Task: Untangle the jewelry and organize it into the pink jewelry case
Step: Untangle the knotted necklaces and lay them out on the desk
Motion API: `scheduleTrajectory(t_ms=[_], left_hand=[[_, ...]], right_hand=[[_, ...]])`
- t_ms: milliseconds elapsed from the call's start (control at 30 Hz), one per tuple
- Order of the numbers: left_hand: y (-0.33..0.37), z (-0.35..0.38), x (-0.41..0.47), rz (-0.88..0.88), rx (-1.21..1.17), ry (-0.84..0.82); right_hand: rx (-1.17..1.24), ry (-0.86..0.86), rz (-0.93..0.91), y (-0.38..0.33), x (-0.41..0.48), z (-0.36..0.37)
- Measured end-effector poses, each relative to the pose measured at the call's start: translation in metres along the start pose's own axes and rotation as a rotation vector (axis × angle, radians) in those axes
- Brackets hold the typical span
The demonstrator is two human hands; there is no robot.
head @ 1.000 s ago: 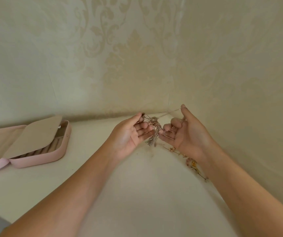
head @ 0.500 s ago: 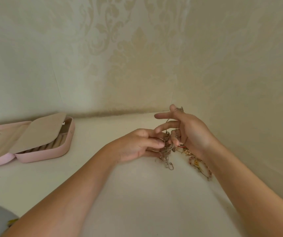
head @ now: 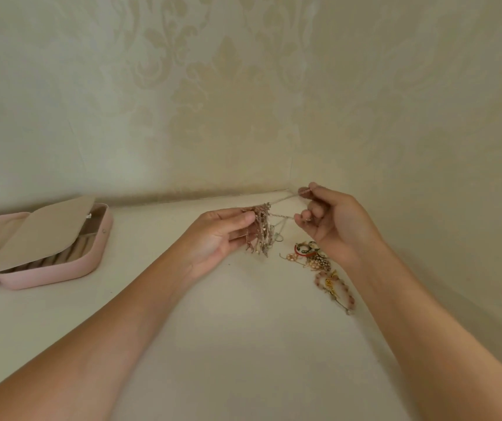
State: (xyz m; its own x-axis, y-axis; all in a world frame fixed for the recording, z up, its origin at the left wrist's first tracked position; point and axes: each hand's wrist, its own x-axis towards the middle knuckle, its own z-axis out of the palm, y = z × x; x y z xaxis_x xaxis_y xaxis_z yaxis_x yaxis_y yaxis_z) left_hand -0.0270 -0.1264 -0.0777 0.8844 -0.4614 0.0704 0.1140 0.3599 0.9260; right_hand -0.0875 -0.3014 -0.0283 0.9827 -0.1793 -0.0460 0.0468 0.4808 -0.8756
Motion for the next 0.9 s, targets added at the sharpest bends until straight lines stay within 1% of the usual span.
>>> scheduleTrajectory(t_ms=[100,200,333,367,433,500,567,667,767,900], left_hand=[[0.003,0.001,-0.001,0.002,-0.042,-0.008],[0.006,-0.001,-0.003,-0.007,-0.11,-0.028],[0.012,-0.001,-0.005,-0.022,-0.241,-0.035],[0.014,-0.001,-0.005,-0.022,-0.253,-0.026],[0.015,0.001,-0.008,-0.011,-0.229,-0.042],[0.015,0.002,-0.01,0.01,-0.121,-0.06],[0.013,0.001,-0.01,0.044,0.008,-0.088],[0.013,0.003,-0.012,0.059,0.119,-0.113],[0.012,0.006,-0.012,0.066,0.135,-0.087],[0.01,0.006,-0.011,0.066,0.153,-0.073]], right_hand=[[0.134,-0.087,0.031,-0.004,-0.006,0.004],[0.165,-0.161,0.117,-0.003,-0.01,0.004],[0.227,-0.19,0.069,-0.003,-0.007,0.002],[0.185,-0.195,0.039,-0.003,-0.007,0.001],[-0.08,-0.179,-0.041,-0.002,-0.006,0.001],[-0.39,-0.155,-0.119,0.002,-0.007,0.002],[-0.573,-0.181,-0.178,0.009,-0.011,0.008],[-0.698,-0.227,-0.246,0.02,-0.018,0.018],[-0.744,-0.166,-0.314,0.023,-0.019,0.021],[-0.822,-0.112,-0.283,0.025,-0.019,0.021]])
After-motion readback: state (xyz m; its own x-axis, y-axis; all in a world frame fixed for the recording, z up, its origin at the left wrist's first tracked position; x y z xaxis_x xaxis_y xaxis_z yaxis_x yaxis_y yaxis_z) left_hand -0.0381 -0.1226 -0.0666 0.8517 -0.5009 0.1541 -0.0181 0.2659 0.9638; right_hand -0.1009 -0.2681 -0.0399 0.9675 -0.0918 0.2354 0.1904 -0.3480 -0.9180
